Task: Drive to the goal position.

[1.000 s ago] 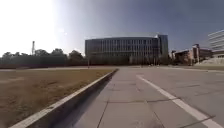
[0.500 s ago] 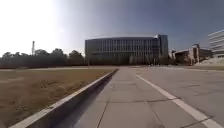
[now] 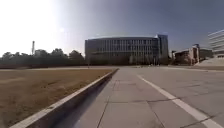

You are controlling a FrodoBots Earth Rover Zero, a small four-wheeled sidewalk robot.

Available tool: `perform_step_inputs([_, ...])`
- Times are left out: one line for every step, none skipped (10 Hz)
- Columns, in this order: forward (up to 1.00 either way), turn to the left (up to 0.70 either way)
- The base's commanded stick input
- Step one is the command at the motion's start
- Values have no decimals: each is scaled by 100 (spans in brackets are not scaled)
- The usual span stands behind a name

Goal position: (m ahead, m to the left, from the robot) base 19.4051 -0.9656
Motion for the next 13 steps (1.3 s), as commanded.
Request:
perform_step_inputs([4,0])
perform_step_inputs([5,0])
perform_step_inputs([5,0])
perform_step_inputs([5,0])
perform_step_inputs([5,0])
perform_step_inputs([5,0])
perform_step_inputs([5,0])
perform_step_inputs([4,0])
perform_step_inputs([5,0])
perform_step_inputs([5,0])
perform_step_inputs([5,0])
perform_step_inputs([4,0])
perform_step_inputs([5,0])
